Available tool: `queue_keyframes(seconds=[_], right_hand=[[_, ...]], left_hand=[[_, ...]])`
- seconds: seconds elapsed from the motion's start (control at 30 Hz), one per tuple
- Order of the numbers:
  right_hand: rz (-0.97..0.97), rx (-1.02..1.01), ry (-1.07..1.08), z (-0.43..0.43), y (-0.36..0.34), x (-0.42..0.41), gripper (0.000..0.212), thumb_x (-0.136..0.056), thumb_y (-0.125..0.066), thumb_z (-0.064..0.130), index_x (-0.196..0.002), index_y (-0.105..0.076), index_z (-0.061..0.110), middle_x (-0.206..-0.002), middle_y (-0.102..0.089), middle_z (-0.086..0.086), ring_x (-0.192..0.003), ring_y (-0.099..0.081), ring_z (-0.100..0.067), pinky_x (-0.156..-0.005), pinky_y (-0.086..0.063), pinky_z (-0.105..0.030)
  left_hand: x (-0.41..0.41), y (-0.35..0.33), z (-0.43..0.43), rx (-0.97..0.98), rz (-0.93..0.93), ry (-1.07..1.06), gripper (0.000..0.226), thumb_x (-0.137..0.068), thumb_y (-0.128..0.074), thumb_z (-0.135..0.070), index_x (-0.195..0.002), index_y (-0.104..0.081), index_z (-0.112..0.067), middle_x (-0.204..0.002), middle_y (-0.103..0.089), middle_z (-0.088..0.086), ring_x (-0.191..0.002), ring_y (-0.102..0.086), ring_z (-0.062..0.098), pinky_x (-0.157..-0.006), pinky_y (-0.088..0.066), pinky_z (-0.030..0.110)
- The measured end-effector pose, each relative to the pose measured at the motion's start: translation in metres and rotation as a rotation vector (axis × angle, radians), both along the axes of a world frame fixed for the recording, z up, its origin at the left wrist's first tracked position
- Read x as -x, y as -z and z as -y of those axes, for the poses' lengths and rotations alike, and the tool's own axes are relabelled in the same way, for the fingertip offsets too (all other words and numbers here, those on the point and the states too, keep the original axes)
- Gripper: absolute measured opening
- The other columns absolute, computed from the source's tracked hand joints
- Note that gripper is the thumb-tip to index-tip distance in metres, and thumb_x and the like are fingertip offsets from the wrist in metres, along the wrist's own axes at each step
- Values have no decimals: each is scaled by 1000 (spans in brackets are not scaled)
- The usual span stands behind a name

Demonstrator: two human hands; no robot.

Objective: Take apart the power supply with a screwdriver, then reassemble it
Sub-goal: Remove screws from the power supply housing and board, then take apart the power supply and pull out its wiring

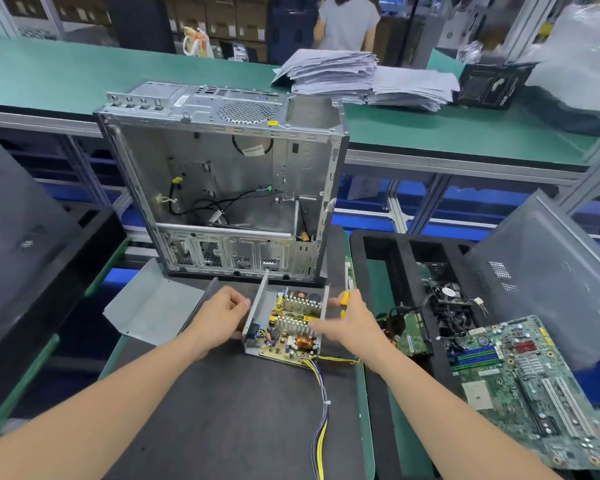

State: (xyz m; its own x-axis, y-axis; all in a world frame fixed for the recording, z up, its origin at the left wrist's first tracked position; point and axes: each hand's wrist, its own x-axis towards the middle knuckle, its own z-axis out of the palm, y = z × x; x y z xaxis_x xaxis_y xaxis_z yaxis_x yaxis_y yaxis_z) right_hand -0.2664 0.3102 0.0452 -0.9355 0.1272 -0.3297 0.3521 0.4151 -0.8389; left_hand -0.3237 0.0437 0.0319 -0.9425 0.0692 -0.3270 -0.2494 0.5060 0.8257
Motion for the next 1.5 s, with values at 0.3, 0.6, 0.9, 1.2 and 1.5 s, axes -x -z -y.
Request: queue_keyframes(seconds=[0.3, 0.6, 0.9, 1.2, 1.5], right_hand=[[28, -379, -335, 21, 8, -37, 91, -62, -99, 37, -115, -26, 27, -113, -46, 5, -93, -58, -17, -71, -52, -34], [37, -408, -393, 0, 2, -25, 73, -83, -84, 11, -121, -24, 28, -76, -57, -7, -58, -50, -19, -53, -45, -35], [-3, -411, -430, -17, -7, -10, 67, -75, -94, 20, -101, -33, 32, -112, -64, 4, -68, -69, -12, -56, -54, -24], [-98, -428, -379, -14, -8, -3, 55, -78, -91, 10, -98, -42, 25, -96, -64, -4, -80, -69, -23, -67, -58, -32], [-110, -362, -467, -31, -11, -6, 57, -75, -94, 24, -100, -43, 21, -95, -75, 8, -86, -71, -14, -85, -60, -43]], left_hand=[[0, -8, -14, 118, -260, 167, 9, -97, -68, -32, -88, -66, -33, -95, -72, -17, -86, -66, -3, -69, -44, 13], [-12, -7, -9, 320, -401, 399, 10, -99, -67, -21, -92, -63, -26, -110, -54, -13, -96, -55, 3, -83, -38, 22], [-19, -9, -13, 375, -397, 442, 4, -103, -62, -20, -100, -60, -18, -118, -49, -5, -97, -57, 11, -90, -46, 26], [-19, -9, -14, 413, -356, 448, 4, -104, -59, -23, -102, -58, -20, -125, -43, -7, -107, -60, 18, -94, -48, 30], [-41, -18, -38, 407, -668, 493, 7, -100, -65, -33, -101, -65, -25, -117, -54, -11, -112, -50, 12, -99, -36, 34]])
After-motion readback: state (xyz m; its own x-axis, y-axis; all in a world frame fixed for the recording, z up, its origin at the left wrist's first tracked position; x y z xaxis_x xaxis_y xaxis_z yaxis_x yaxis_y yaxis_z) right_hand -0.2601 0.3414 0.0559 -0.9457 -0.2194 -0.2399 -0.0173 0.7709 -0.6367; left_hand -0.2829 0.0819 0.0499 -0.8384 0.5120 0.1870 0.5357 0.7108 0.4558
